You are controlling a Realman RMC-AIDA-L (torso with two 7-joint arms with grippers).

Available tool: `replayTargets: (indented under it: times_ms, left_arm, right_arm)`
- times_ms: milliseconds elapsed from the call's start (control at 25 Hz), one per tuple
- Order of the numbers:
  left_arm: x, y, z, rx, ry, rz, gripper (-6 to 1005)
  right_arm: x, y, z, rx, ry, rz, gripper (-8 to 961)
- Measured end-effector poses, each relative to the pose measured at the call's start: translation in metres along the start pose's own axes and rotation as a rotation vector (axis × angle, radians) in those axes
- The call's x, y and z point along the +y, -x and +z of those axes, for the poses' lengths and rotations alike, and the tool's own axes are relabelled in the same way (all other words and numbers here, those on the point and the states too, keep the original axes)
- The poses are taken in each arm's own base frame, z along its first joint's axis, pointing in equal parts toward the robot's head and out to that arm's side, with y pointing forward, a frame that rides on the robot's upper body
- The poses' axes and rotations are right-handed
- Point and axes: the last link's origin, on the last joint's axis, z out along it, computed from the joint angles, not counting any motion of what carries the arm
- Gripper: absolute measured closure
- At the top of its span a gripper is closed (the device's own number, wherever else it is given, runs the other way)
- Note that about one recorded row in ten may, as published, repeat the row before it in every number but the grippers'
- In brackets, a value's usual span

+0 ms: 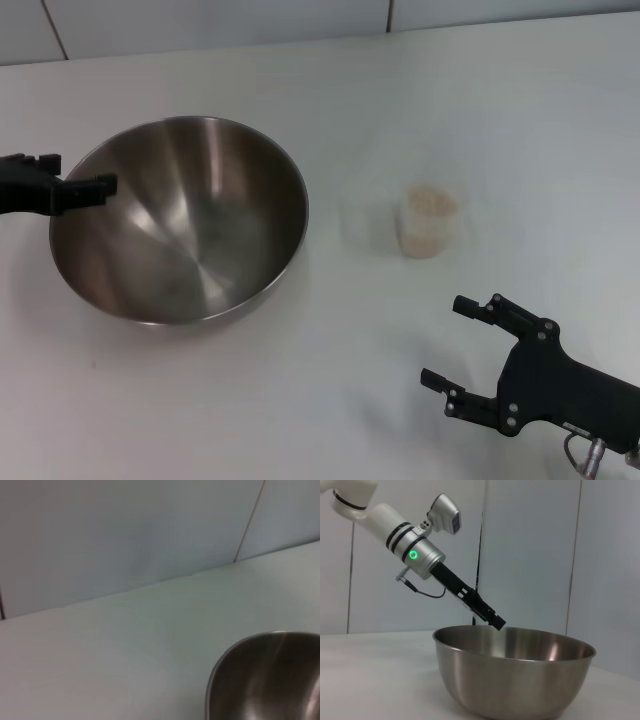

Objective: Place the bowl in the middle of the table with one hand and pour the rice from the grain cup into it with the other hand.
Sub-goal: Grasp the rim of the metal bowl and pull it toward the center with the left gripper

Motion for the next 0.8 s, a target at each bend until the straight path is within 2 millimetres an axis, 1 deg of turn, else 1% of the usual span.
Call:
replayTargets:
  times_ms: [320, 520, 800]
  left_arm:
    - [-0.002, 0.003, 0.013, -0.091, -0.018, 0.010, 155]
    - [0.000, 0.005, 0.014, -0.111, -0.010, 0.017, 157]
    - [0.001, 0.002, 0.013, -0.125, -0.004, 0.009, 214]
  right_arm:
    - [0.000, 0.000, 0.001, 0.002, 0.001, -0.001, 128]
    - [-0.001, 0.000, 0.001, 0.001, 0.003, -0.003, 128]
    - [-0.001, 0.000, 0.001, 0.001, 0.002, -0.003, 128]
